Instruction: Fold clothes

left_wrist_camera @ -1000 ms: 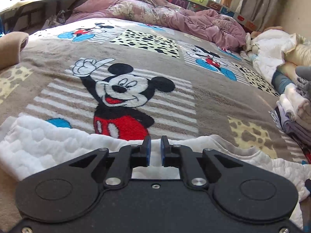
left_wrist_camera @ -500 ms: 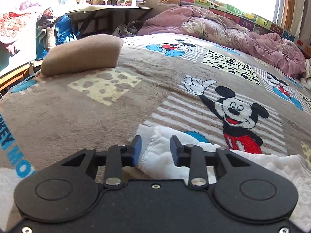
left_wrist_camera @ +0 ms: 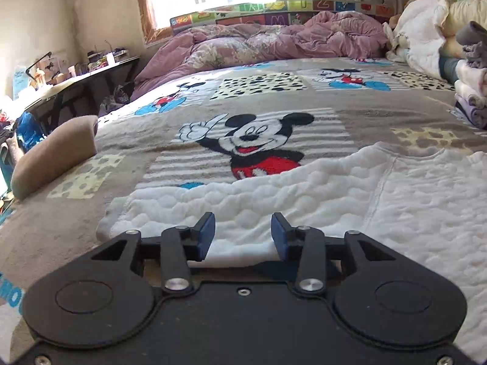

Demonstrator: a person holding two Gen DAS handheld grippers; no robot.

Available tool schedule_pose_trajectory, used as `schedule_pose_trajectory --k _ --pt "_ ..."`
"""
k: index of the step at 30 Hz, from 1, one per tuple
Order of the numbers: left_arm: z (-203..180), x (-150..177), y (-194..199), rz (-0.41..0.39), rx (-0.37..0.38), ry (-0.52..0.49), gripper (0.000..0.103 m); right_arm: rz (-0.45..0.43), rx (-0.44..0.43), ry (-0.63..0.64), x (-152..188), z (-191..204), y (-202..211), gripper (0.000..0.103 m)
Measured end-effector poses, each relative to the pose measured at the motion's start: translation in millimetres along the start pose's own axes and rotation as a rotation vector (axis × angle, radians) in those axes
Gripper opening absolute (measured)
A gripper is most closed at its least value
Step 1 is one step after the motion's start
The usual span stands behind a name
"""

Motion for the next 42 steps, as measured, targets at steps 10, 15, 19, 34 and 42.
schedule_pose_trajectory --k 10,15,19,34,42 --pt "68 -12 -7 -0.001 -0.102 0.275 0.039 0.002 -0.017 -0.024 0 -3 1 0.029" --pt "113 -7 -31 0.137 -0.152 0.452 0.034 0.003 -0.017 -0.022 0 -3 0 0.029" --pt "85 -13 12 0.038 -0.132 0.389 0.039 0.0 -0.019 -0.027 0 -3 1 0.029" --pt "-44 56 124 0.036 0.203 0.258 0.042 -0.089 -0.158 0.277 31 105 106 0.048" --pt "-59 106 109 0.096 0.117 0.151 0.053 0.122 -0.075 0.642 127 165 103 0.046"
Point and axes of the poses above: each gripper's, at about its wrist camera, not at the fingertips, and y roughly against the way its jaws point, z to its left, x to its underside, the point moved 4 cm from there along -y, roughly the way its jaws point, and after that the axes turned 10 degrees about y, right-handed, at the moved point
